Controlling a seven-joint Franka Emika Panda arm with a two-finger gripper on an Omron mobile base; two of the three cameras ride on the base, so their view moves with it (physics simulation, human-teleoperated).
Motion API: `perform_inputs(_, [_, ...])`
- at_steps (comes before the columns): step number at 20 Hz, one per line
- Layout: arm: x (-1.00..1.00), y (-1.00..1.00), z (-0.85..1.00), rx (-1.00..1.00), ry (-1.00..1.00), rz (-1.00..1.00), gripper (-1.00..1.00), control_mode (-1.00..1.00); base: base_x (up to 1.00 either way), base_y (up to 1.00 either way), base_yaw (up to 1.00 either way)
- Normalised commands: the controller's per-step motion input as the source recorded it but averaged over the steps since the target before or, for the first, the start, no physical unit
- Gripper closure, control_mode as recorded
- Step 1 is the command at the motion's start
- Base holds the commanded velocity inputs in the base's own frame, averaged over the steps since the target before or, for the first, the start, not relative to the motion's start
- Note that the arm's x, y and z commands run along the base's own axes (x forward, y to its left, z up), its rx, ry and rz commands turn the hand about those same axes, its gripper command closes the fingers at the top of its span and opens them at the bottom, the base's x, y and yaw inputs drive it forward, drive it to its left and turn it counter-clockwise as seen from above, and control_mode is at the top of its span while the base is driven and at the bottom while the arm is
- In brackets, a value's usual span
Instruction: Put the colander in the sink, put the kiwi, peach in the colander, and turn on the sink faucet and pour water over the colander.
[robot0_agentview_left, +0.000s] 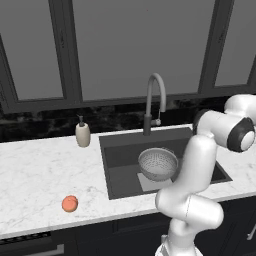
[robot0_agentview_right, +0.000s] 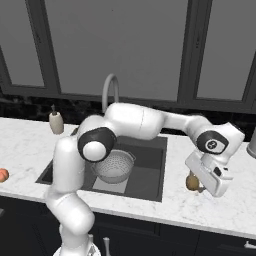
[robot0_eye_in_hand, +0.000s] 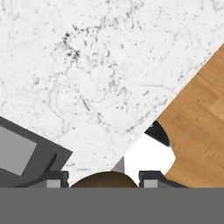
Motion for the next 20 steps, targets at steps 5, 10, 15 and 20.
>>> perform_inputs(5, [0.12, 1.0, 0.48, 0.0, -0.15, -0.1, 1.0, -1.0, 0.0, 0.0, 0.0])
perform_inputs(10, [0.55, 1.0, 0.12, 0.0, 0.01, -0.14, 1.0, -1.0, 0.0, 0.0, 0.0])
perform_inputs(15, [0.83, 1.0, 0.0, 0.0, 0.09, -0.09, 1.0, -1.0, 0.0, 0.0, 0.0])
perform_inputs(20, [0.88, 0.74, 0.0, 0.0, 0.14, -0.03, 1.0, -1.0, 0.0, 0.0, 0.0])
